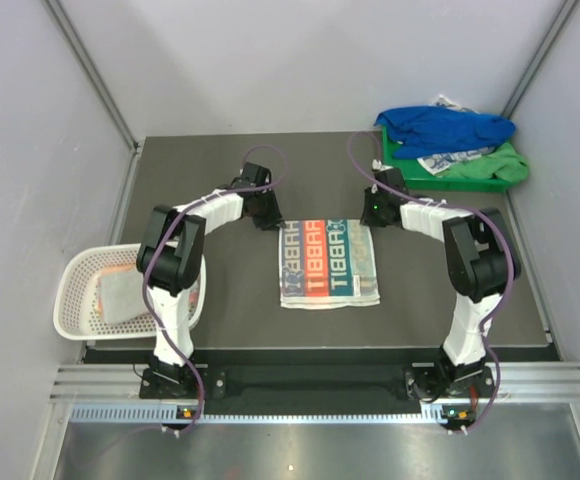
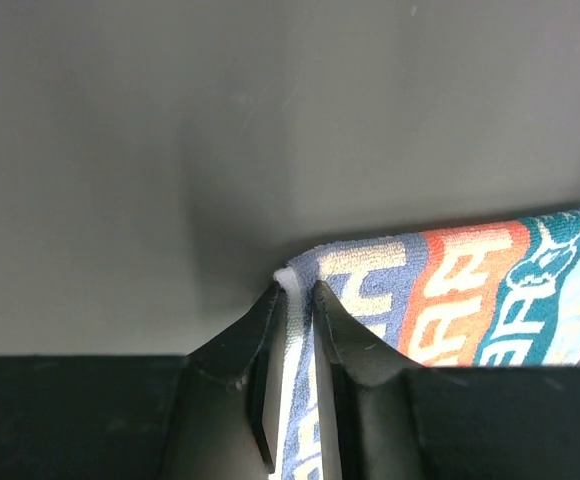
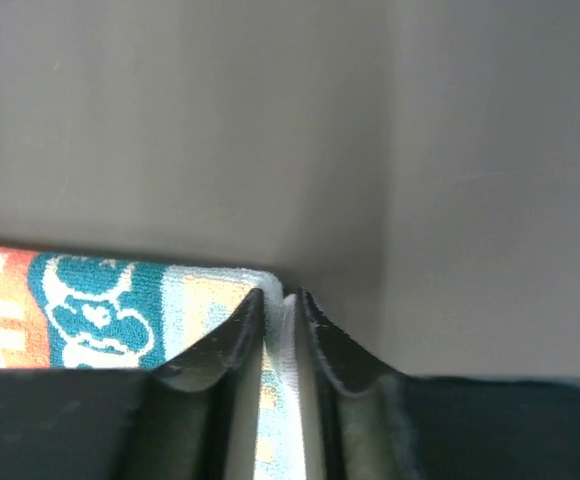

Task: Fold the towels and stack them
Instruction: Fold the towel

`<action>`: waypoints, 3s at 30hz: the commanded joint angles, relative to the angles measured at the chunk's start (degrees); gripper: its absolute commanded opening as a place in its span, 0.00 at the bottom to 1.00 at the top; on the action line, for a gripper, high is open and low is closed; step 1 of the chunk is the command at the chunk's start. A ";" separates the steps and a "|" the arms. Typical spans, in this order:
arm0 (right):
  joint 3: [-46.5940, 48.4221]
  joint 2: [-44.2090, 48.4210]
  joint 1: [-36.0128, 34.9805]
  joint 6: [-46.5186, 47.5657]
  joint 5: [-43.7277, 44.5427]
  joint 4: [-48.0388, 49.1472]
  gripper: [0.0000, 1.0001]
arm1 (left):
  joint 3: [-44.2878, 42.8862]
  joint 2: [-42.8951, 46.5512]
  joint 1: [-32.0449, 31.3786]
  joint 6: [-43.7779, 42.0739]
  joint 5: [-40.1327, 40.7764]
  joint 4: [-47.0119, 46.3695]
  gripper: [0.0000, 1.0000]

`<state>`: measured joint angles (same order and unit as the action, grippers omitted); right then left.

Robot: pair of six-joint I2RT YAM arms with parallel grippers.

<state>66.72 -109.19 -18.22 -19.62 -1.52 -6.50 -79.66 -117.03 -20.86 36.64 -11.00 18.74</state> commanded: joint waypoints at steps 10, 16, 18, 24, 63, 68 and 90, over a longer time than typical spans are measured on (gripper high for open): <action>3.33 0.02 1.87 0.37 1.79 0.86 0.04 | -2.26 -3.82 1.26 -2.28 0.46 -4.75 0.00; 0.87 5.20 2.57 -0.95 1.87 6.06 0.02 | -0.34 -0.40 2.05 -1.84 0.28 -9.42 0.00; -1.49 7.74 2.66 -1.47 1.78 9.92 0.02 | 1.51 2.33 2.23 -1.23 0.02 -13.10 0.00; -10.72 15.40 2.84 -2.97 0.11 19.40 0.02 | 8.81 9.53 2.32 0.79 -1.12 -21.17 0.00; -50.01 50.47 1.79 -12.64 -3.75 23.99 0.05 | 51.35 40.12 -4.63 6.51 -4.55 -34.56 0.00; -53.35 52.75 1.43 -13.69 -3.31 23.55 0.08 | 53.11 40.83 -5.33 7.04 -5.17 -35.53 0.07; -43.08 57.52 -5.16 -15.98 5.73 4.83 0.37 | 40.89 42.86 -10.86 8.62 4.23 -10.83 0.37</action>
<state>20.73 -48.75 -22.00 -35.48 0.03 -0.51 -38.33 -72.14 -29.89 44.07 -9.87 1.78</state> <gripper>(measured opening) 0.361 0.360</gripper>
